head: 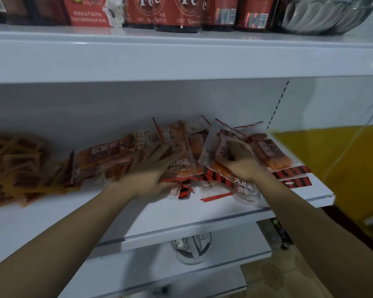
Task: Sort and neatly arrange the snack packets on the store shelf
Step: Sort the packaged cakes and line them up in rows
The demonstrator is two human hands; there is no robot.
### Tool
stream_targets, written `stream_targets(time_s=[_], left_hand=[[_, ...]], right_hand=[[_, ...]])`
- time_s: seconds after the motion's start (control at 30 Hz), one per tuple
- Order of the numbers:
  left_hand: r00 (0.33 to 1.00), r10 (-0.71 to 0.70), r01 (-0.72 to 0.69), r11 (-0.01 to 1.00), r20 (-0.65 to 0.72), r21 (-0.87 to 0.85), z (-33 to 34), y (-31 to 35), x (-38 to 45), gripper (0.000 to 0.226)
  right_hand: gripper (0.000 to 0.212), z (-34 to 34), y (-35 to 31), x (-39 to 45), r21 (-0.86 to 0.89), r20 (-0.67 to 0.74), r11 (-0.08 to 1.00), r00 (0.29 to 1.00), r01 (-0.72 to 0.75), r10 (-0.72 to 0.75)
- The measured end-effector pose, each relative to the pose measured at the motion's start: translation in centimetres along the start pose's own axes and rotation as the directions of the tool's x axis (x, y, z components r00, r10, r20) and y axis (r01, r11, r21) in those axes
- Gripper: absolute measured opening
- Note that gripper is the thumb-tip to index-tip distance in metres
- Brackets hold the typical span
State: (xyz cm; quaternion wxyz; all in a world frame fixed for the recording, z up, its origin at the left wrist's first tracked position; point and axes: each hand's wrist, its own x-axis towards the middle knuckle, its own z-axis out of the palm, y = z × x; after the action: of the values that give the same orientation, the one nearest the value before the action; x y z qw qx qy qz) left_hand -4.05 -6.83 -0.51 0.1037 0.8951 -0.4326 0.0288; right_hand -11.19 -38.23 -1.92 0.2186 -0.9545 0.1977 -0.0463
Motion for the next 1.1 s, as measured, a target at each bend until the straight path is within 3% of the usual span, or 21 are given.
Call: stream_targets(time_s=[0.1, 0.2, 0.33, 0.57, 0.7, 0.87, 1.1], left_hand=[[1.0, 0.001, -0.001, 1.0, 0.019, 0.028, 0.2, -0.4, 0.3, 0.1], [1.0, 0.005, -0.005, 1.0, -0.021, 0.015, -0.1, -0.8, 0.0, 0.106], [0.999, -0.002, 0.002, 1.0, -0.036, -0.007, -0.3, -1.4, -1.4, 0.114], [0.998, -0.033, 0.029, 0.996, -0.046, -0.08, -1.7, -2.3, -3.6, 0.112], [0.975, -0.197, 0.188, 0.978, -0.1, -0.095, -2.6, -5.1, -5.6, 0.094], [0.873, -0.456, 0.459, 0.888, -0.176, -0.024, -4.7, -9.6, -12.6, 0.098], [0.746, -0.62, 0.643, 0.766, -0.243, 0.018, -7.5, -17.7, -24.9, 0.082]], right_hand=[[0.057, -0.3, 0.2, 1.4, 0.009, 0.023, 1.0, 1.0, 0.021, -0.022], [0.07, -1.8, -1.6, 0.4, 0.063, -0.044, 0.997, 0.998, 0.049, -0.047], [0.053, -2.3, -3.7, -1.0, 0.088, -0.097, 0.986, 0.987, 0.14, -0.132], [0.045, -1.2, -7.5, -2.4, 0.059, -0.182, 0.954, 0.943, 0.294, -0.279], [0.046, -0.2, -13.5, -2.7, -0.106, -0.165, 0.89, 0.875, 0.443, -0.455], [0.06, 3.7, -22.0, -3.7, -0.183, -0.124, 0.806, 0.8, 0.563, -0.587], [0.059, 12.0, -35.0, -6.8, 0.057, 0.015, 0.722, 0.723, 0.689, -0.691]])
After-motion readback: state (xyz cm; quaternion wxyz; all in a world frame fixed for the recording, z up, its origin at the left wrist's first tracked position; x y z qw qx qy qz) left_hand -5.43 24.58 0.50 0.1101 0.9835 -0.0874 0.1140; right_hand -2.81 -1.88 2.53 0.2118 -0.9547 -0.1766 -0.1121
